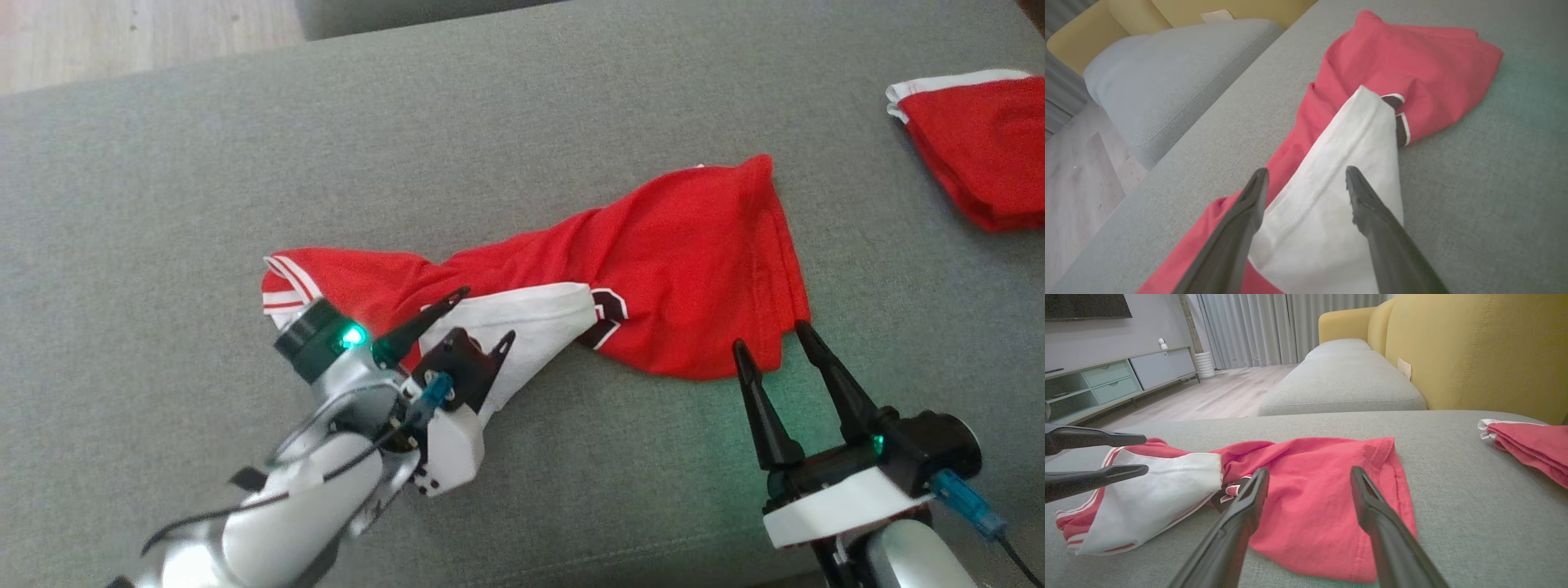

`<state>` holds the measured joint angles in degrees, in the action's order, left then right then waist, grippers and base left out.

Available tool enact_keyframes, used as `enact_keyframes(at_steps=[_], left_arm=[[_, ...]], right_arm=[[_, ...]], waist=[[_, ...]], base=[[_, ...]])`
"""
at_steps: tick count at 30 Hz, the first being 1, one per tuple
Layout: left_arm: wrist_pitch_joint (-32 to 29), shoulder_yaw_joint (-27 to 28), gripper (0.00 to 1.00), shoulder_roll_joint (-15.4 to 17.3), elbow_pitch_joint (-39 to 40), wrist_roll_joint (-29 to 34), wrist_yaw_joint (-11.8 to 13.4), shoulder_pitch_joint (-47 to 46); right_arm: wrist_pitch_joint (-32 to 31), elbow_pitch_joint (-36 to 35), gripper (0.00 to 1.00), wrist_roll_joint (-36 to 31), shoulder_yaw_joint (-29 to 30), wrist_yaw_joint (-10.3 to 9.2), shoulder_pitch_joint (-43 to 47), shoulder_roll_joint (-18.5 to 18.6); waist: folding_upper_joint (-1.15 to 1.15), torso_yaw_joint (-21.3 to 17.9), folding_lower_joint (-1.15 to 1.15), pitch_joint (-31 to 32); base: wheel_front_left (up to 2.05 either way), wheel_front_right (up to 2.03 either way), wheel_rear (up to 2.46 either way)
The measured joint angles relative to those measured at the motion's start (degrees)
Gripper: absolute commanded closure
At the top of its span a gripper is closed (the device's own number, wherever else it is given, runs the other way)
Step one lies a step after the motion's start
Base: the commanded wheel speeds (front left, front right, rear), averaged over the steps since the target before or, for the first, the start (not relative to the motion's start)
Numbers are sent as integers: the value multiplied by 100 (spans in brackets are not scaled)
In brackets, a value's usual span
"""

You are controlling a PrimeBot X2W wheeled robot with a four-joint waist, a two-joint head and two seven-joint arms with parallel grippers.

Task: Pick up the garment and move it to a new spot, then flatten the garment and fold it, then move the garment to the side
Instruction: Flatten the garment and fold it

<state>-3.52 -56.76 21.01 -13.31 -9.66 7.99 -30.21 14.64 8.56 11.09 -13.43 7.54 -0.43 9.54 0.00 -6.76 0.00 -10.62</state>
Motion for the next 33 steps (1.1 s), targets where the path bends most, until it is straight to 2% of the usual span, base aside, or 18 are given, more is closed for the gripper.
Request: enact_keyframes(at_steps=[3,8,9,10,11,12,16,22,27,32,33], left_arm=[[-175,-32,0,-9,-302,-4,-154,-182],[-393,-47,0,-21,-606,-60,-154,-240],[-403,-64,9,-21,-643,-66,-180,-240],[-401,-96,56,-16,-667,-65,-204,-240],[-390,-121,93,-16,-686,-63,-204,-240],[-370,-152,100,-18,-699,-57,-205,-240],[-86,-191,100,-23,-692,36,-180,-241],[274,-198,100,-13,-385,53,114,-123],[643,-221,100,1,205,47,356,336],[873,-428,100,-174,479,-92,353,669],[876,-470,87,-233,457,-121,353,697]], right_arm=[[0,-1,0,1,-18,0,-16,-1],[0,0,0,13,20,0,-25,-2],[0,-1,0,20,42,0,-25,-1],[0,0,0,21,53,0,-25,-1],[0,0,0,25,55,0,-25,-1],[0,0,0,25,57,0,-25,-1],[0,0,0,25,88,0,-23,-1],[0,1,0,25,93,0,-17,-2],[0,16,0,24,109,0,9,-5],[0,18,0,24,103,0,22,-7],[0,18,0,24,97,0,22,-7]], waist=[[0,-33,0,-76],[0,-95,0,-163],[0,-92,0,-170],[0,-89,0,-173],[0,-88,0,-174],[0,-85,0,-171],[0,-36,0,-130],[0,88,0,-12],[0,204,0,116],[0,312,0,142],[0,323,0,129]], base=[[0,0,0],[0,0,0],[0,0,0],[0,0,0],[0,0,0],[0,0,0],[0,0,0],[0,0,0],[0,0,0],[0,0,0],[0,0,0]])
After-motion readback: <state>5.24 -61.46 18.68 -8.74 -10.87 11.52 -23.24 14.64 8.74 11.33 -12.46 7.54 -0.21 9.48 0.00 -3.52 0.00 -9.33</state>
